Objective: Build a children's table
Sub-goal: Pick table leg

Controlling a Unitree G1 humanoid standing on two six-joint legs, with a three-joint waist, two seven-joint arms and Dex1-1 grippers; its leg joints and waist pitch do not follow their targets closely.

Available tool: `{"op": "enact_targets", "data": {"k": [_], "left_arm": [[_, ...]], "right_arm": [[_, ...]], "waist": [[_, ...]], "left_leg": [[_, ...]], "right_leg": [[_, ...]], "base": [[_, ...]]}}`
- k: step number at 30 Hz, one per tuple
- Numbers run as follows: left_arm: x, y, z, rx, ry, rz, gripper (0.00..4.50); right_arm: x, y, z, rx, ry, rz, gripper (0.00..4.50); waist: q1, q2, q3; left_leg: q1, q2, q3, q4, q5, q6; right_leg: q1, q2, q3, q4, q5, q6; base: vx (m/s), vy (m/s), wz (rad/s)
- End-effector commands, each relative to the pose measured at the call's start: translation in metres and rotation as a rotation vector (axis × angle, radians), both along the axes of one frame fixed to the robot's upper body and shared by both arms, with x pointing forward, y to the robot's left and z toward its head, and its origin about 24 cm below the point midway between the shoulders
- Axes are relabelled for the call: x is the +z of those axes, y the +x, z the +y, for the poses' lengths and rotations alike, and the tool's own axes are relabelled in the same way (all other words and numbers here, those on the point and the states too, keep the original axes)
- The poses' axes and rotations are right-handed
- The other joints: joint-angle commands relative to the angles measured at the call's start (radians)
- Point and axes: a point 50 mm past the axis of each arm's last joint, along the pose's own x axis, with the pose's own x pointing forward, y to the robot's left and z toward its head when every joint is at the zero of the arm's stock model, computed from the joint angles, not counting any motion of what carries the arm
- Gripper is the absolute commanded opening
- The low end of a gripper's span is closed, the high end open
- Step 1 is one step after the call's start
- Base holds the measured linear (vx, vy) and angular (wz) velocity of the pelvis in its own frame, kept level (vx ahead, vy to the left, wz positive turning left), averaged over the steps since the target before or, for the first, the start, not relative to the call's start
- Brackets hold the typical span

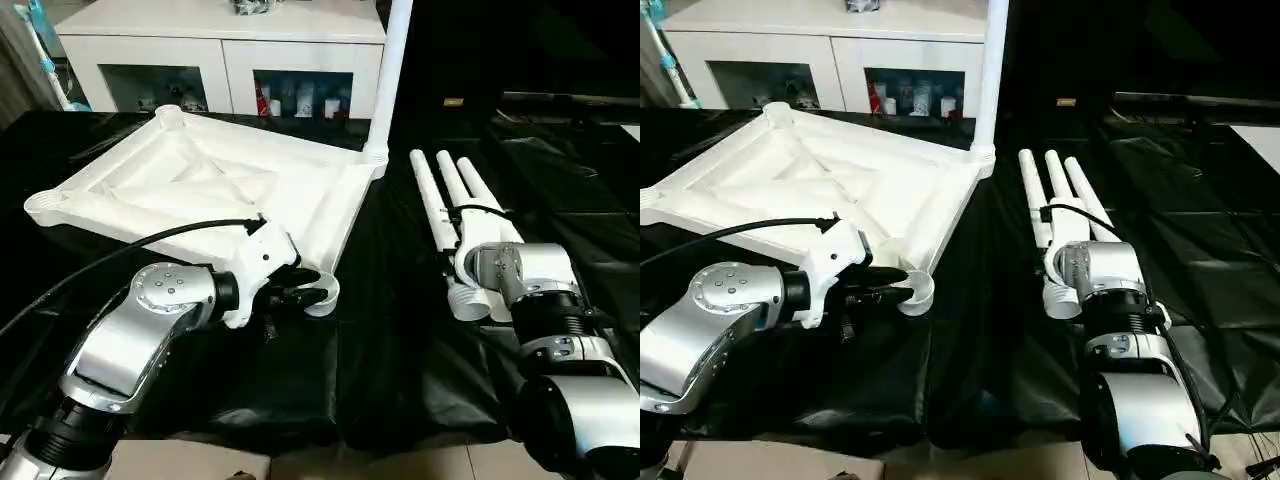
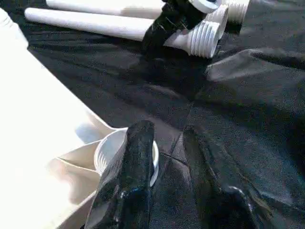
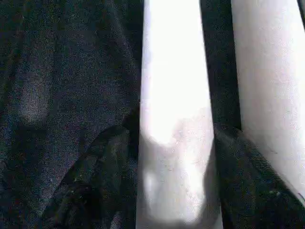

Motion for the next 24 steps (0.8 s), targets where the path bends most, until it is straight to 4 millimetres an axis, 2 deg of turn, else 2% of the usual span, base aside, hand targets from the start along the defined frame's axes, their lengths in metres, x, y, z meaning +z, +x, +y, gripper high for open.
{"op": "enact_targets", "data": {"k": [1, 2, 3, 4, 5, 6, 8, 10, 12, 13, 14, 15, 16, 17, 20, 22, 24], "left_arm": [[0.010, 0.002, -0.003, -0.017, -0.009, -0.038, 1.34], [0.010, 0.003, -0.003, -0.018, -0.011, -0.040, 1.34], [0.011, 0.003, -0.003, -0.018, -0.011, -0.040, 1.34], [0.012, 0.004, -0.003, -0.017, -0.015, -0.046, 1.34], [0.012, 0.004, -0.003, -0.017, -0.015, -0.046, 1.34], [0.014, 0.005, -0.003, -0.012, -0.024, -0.058, 1.34], [0.015, 0.006, -0.003, -0.009, -0.029, -0.063, 1.34], [0.017, 0.008, -0.004, -0.001, -0.045, -0.075, 1.34], [0.024, 0.014, -0.006, 0.026, -0.092, -0.113, 1.34], [0.025, 0.014, -0.006, 0.030, -0.097, -0.118, 1.34], [0.030, 0.020, -0.007, 0.060, -0.136, -0.148, 1.34], [0.030, 0.020, -0.007, 0.060, -0.136, -0.148, 1.34], [0.035, 0.027, -0.009, 0.102, -0.178, -0.182, 1.34], [0.037, 0.030, -0.009, 0.123, -0.199, -0.198, 1.34], [0.036, 0.033, -0.011, 0.137, -0.196, -0.196, 1.34], [0.035, 0.033, -0.012, 0.134, -0.192, -0.192, 1.34], [0.034, 0.032, -0.012, 0.128, -0.192, -0.185, 1.34]], "right_arm": [[0.003, 0.001, 0.003, 0.000, 0.027, -0.024, 2.45], [0.007, 0.002, 0.004, 0.002, 0.029, -0.049, 2.45], [0.007, 0.003, 0.005, 0.002, 0.029, -0.055, 2.37], [0.013, 0.004, 0.005, 0.000, 0.029, -0.088, 2.14], [0.013, 0.004, 0.005, 0.000, 0.029, -0.088, 2.06], [0.022, 0.006, 0.005, -0.008, 0.037, -0.146, 2.06], [0.027, 0.007, 0.006, -0.012, 0.045, -0.178, 1.99], [0.033, 0.009, 0.005, -0.020, 0.061, -0.218, 1.64], [0.048, 0.012, 0.004, -0.053, 0.091, -0.320, 1.56], [0.050, 0.012, 0.004, -0.056, 0.095, -0.333, 1.48], [0.061, 0.015, 0.003, -0.077, 0.126, -0.428, 1.48], [0.061, 0.015, 0.003, -0.077, 0.126, -0.428, 1.32], [0.071, 0.016, 0.003, -0.069, 0.139, -0.541, 1.32], [0.077, 0.016, 0.002, -0.062, 0.144, -0.597, 1.10], [0.071, 0.014, 0.007, -0.017, 0.145, -0.578, 0.94], [0.067, 0.013, 0.011, 0.008, 0.137, -0.553, 1.34], [0.060, 0.011, 0.014, 0.020, 0.125, -0.522, 1.37]], "waist": [[0.004, 0.001, -0.068], [0.004, 0.006, -0.068], [0.004, 0.006, -0.068], [0.003, 0.001, -0.069], [0.004, 0.003, -0.068], [0.004, 0.005, -0.068], [0.005, 0.004, -0.068], [0.005, 0.004, -0.068], [0.004, 0.004, -0.069], [0.003, 0.005, -0.067], [0.004, 0.007, -0.068], [0.004, 0.007, -0.068], [0.005, 0.005, -0.068], [0.006, 0.003, -0.068], [0.005, 0.000, -0.070], [0.004, -0.001, -0.071], [0.004, 0.000, -0.071]], "left_leg": [[0.012, 0.042, -0.015, -0.060, -0.133, -0.016], [0.011, 0.041, -0.017, -0.060, -0.131, -0.018], [0.011, 0.041, -0.017, -0.060, -0.131, -0.018], [0.011, 0.041, -0.016, -0.060, -0.132, -0.017], [0.011, 0.041, -0.016, -0.060, -0.136, -0.017], [0.011, 0.041, -0.016, -0.059, -0.137, -0.018], [0.011, 0.041, -0.016, -0.060, -0.137, -0.019], [0.012, 0.042, -0.017, -0.060, -0.140, -0.022], [0.012, 0.041, -0.016, -0.060, -0.140, -0.022], [0.011, 0.039, -0.015, -0.060, -0.142, -0.023], [0.011, 0.039, -0.014, -0.059, -0.151, -0.023], [0.011, 0.039, -0.014, -0.059, -0.151, -0.023], [0.010, 0.039, -0.015, -0.060, -0.158, -0.021], [0.012, 0.039, -0.015, -0.059, -0.166, -0.020], [0.008, 0.039, -0.017, -0.058, -0.136, -0.004], [0.007, 0.038, -0.016, -0.057, -0.124, 0.004], [0.006, 0.038, -0.016, -0.057, -0.115, 0.009]], "right_leg": [[0.054, -0.075, 0.053, -0.064, -0.132, -0.179], [0.054, -0.075, 0.053, -0.062, -0.125, -0.180], [0.054, -0.075, 0.053, -0.062, -0.125, -0.180], [0.055, -0.075, 0.053, -0.061, -0.118, -0.181], [0.055, -0.075, 0.053, -0.063, -0.122, -0.180], [0.055, -0.074, 0.054, -0.062, -0.121, -0.180], [0.054, -0.074, 0.053, -0.062, -0.124, -0.176], [0.054, -0.074, 0.053, -0.062, -0.127, -0.172], [0.054, -0.073, 0.054, -0.062, -0.129, -0.169], [0.053, -0.072, 0.055, -0.065, -0.129, -0.167], [0.052, -0.073, 0.055, -0.067, -0.133, -0.164], [0.052, -0.073, 0.055, -0.067, -0.133, -0.164], [0.053, -0.074, 0.054, -0.067, -0.140, -0.161], [0.053, -0.075, 0.053, -0.070, -0.152, -0.159], [0.056, -0.071, 0.053, -0.063, -0.122, -0.158], [0.057, -0.072, 0.053, -0.063, -0.112, -0.162], [0.057, -0.072, 0.052, -0.062, -0.105, -0.170]], "base": [[0.000, 0.000, 0.00], [0.000, 0.000, 0.00], [0.000, 0.000, 0.00], [0.000, 0.000, 0.00], [0.000, 0.000, 0.00], [0.000, 0.000, 0.00], [0.000, 0.000, 0.00], [0.000, 0.000, 0.00], [0.000, 0.000, 0.00], [0.000, 0.000, 0.00], [0.000, 0.000, 0.00], [0.000, 0.000, 0.00], [0.000, 0.000, 0.00], [0.000, 0.000, 0.00], [0.000, 0.000, 0.00], [0.000, 0.000, 0.00], [0.000, 0.000, 0.00]]}}
